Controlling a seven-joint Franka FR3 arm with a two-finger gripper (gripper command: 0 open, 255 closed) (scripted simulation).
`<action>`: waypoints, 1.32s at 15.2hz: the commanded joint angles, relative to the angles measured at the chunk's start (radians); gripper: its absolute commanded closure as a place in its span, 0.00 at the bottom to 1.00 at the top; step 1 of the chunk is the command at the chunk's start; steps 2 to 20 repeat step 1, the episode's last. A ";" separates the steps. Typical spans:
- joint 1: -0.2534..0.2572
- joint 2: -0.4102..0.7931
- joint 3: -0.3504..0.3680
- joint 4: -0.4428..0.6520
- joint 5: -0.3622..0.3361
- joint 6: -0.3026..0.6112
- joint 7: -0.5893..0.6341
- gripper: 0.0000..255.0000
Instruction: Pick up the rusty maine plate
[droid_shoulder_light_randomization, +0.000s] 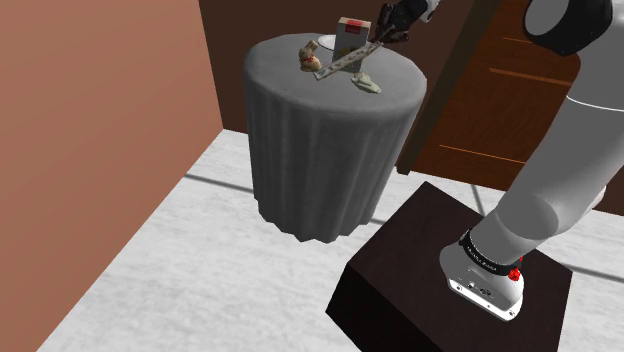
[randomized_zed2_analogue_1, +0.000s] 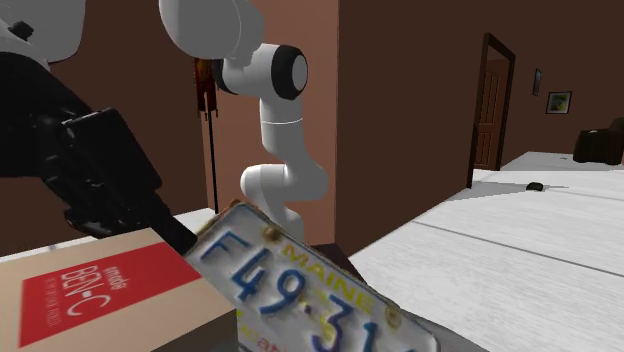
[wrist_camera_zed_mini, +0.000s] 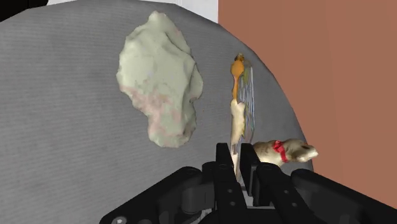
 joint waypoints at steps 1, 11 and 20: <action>0.000 -0.002 0.000 0.005 0.000 -0.005 0.005 1.00; 0.000 -0.002 0.000 0.005 0.000 -0.005 0.005 1.00; 0.000 -0.002 0.000 0.005 0.000 -0.005 0.005 1.00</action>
